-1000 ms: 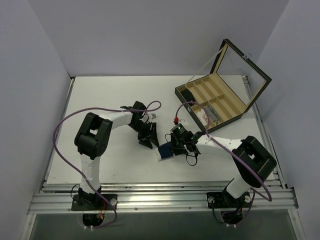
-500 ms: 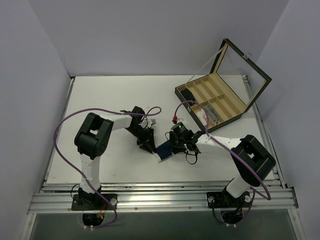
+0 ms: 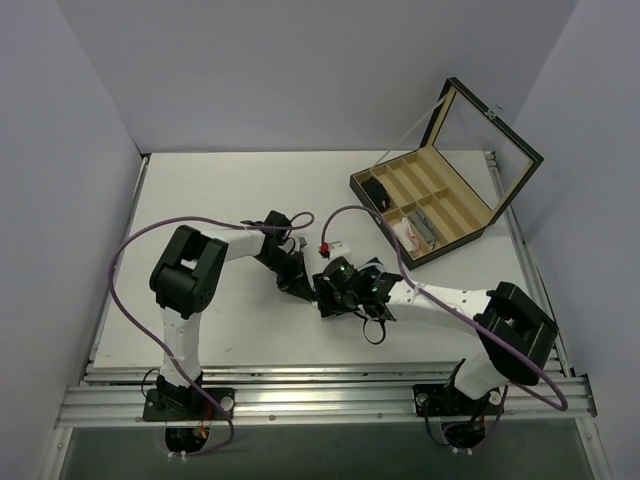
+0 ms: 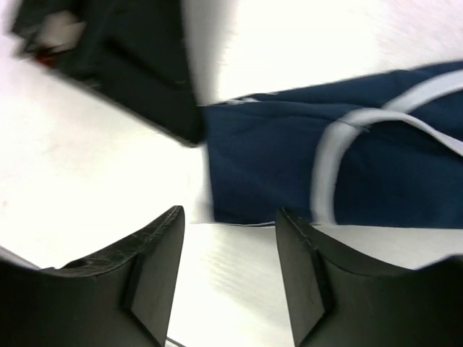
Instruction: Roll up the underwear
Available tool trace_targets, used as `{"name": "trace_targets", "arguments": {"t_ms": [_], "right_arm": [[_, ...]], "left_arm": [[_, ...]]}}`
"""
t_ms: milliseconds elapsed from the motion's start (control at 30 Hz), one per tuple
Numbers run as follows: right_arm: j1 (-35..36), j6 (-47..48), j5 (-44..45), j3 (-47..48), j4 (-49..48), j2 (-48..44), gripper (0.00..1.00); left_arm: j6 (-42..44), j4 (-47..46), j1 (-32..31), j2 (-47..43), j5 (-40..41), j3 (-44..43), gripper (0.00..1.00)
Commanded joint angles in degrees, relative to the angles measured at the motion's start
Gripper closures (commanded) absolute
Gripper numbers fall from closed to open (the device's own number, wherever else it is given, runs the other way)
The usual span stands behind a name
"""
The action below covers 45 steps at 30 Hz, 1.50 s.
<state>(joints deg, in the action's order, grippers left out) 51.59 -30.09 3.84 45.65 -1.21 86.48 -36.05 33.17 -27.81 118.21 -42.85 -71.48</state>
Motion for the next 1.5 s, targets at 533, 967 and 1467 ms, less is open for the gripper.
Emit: {"name": "trace_targets", "arguments": {"t_ms": [533,967,1467], "right_arm": [[12.12,8.02,19.36,9.63,0.95,9.67,0.47],[16.17,6.36,24.20,8.58,0.86,15.03,0.53],[14.33,5.84,6.21,4.54,-4.92,8.28,1.00]], "left_arm": [[-8.16,16.57,0.57,2.20,1.80,-9.73,0.98],[-9.38,19.04,0.92,2.46,4.09,-8.94,0.98],[-8.25,19.74,7.86,-2.01,9.71,-10.60,0.55]]}}
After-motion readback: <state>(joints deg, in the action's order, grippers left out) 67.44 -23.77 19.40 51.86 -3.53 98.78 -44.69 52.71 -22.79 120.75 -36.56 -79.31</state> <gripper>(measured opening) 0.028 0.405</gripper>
